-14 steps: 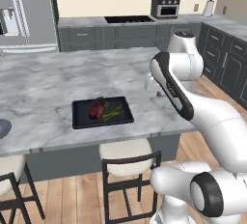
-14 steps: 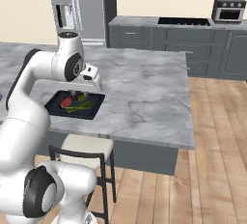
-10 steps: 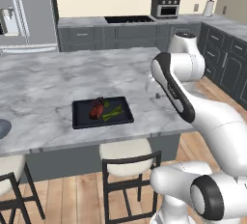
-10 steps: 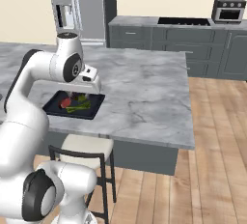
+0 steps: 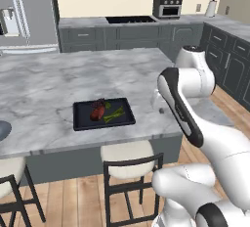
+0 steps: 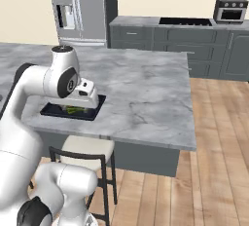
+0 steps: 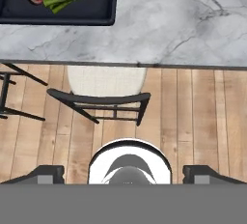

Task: Create a steak meal by picking up the steak and asparagus from the tray and placing them on the plate. Leave the grapes on the tray.

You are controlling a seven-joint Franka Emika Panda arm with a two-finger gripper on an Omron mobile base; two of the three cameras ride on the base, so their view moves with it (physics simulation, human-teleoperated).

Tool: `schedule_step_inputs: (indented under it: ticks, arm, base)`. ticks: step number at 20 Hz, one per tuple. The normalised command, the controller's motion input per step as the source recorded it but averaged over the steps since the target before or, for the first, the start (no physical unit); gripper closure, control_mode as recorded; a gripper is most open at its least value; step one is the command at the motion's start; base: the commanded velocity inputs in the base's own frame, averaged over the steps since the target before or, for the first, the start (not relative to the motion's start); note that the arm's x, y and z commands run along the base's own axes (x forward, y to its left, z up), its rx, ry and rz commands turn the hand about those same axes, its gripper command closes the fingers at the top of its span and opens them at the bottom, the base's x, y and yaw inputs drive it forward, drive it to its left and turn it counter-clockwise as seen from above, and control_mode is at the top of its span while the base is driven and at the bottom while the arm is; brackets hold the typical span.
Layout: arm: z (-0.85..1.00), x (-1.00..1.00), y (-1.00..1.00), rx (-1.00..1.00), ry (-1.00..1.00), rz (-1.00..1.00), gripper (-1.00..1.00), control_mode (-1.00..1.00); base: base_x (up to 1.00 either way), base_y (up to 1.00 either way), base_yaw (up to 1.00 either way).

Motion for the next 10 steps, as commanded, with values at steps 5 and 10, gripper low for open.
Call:
schedule_step_inputs:
  ticks: [5, 10]
  arm:
    - [-0.04, -0.16, 0.00, 0.00, 0.00, 0.00, -1.00, -1.00]
    - [-0.07, -0.14, 0.00, 0.00, 0.00, 0.00, -1.00, 1.00]
  base:
    - [0.00, 0.00, 0.00]
    - [-0.19, 0.00, 0.01]
